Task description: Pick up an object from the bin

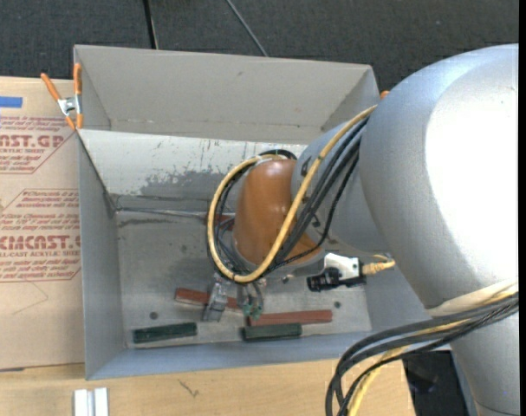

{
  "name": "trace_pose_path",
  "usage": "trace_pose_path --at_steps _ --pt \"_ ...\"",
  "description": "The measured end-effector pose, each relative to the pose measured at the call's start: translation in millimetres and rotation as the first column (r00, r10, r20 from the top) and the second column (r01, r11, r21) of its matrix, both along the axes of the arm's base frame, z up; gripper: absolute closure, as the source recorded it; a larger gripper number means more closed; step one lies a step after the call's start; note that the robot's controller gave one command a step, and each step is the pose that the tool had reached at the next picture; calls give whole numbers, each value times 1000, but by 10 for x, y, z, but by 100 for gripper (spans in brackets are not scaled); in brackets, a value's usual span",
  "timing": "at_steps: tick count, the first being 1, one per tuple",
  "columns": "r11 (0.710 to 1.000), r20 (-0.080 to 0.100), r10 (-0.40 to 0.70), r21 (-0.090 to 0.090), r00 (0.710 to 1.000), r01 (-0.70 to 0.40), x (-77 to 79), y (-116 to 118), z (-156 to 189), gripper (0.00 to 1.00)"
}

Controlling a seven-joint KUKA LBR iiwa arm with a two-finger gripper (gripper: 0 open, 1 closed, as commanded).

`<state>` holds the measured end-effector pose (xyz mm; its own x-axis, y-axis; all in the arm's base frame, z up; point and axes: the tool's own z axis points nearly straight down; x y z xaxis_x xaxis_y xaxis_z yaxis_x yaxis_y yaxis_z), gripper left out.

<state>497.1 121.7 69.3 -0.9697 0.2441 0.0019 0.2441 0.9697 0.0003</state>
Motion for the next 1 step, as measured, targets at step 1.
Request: trace_pose_path --at_steps 1 --pt "1000 0 0 0 1000 0 0 0 0 100"
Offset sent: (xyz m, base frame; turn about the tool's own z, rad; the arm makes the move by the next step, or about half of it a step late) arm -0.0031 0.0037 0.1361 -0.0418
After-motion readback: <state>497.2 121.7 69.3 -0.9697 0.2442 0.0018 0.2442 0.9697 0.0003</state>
